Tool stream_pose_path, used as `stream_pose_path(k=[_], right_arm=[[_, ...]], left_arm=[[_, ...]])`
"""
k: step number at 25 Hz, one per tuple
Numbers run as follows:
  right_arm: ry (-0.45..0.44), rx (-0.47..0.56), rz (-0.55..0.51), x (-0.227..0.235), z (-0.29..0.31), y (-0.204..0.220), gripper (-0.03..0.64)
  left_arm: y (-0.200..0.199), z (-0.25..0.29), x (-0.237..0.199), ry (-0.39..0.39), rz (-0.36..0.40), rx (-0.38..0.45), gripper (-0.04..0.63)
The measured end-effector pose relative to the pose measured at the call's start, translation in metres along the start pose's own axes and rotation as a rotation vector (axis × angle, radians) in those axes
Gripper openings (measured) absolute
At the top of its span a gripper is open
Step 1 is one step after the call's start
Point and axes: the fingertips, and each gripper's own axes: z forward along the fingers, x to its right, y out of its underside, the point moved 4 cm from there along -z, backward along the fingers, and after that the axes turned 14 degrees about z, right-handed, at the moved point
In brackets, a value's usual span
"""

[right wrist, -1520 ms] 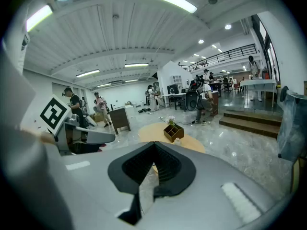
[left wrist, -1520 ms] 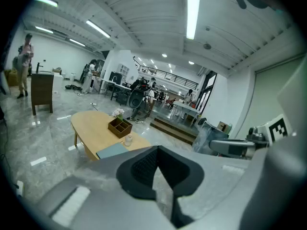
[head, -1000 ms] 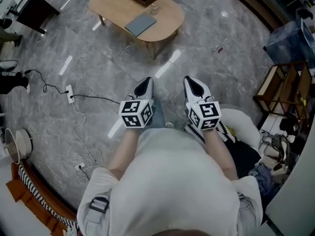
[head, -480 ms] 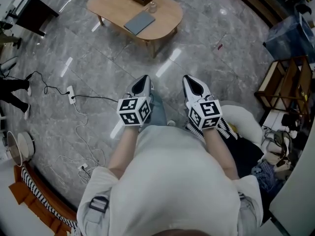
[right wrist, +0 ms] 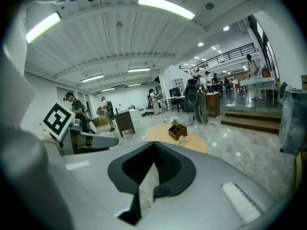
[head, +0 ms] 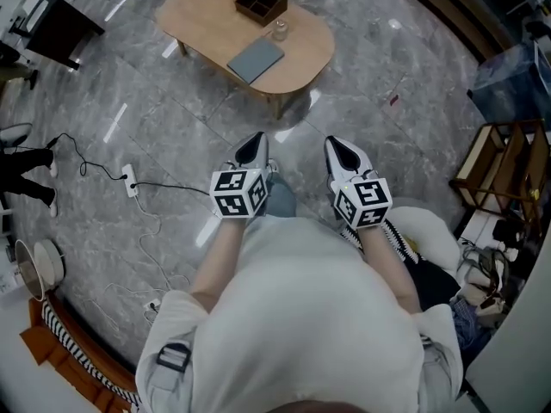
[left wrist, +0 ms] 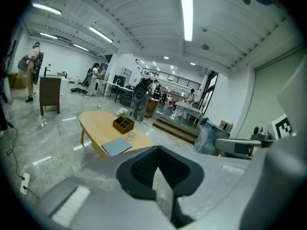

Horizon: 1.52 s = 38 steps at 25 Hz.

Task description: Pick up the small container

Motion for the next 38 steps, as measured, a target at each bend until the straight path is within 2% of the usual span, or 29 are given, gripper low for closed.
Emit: stream_pose_path(k=[9,17,23,28,38], right_arm=[[0.025,0.016,0.003,-0.005,0.097,-0.059,0.000],[0.045,0.045,0.001,-0.004,0.163,-0.096,0.000],[0.066,0.040,0.002,-0.007,0.192,-0.102,0.000],[0.075,0.016,0.004,-0.006,0.199,-0.097,0.000],[0.083,-0.053,0.020,0.035,0.236,-0.096,0.000]], left_arm=[[-0.059,0.064,-0.078,0.038,0.044,-0.014,0.002],[-0.089,0.108,-0.140,0.034,0.053,-0.011,0.002],[-0.089,0.126,-0.172,0.035,0.051,-0.030,0.002],[-0.083,0.142,-0.182,0.036,0.037,-0.049,0.002],[-0.072,0.205,-0.194,0.036,-0.006,-0.082,0.002]])
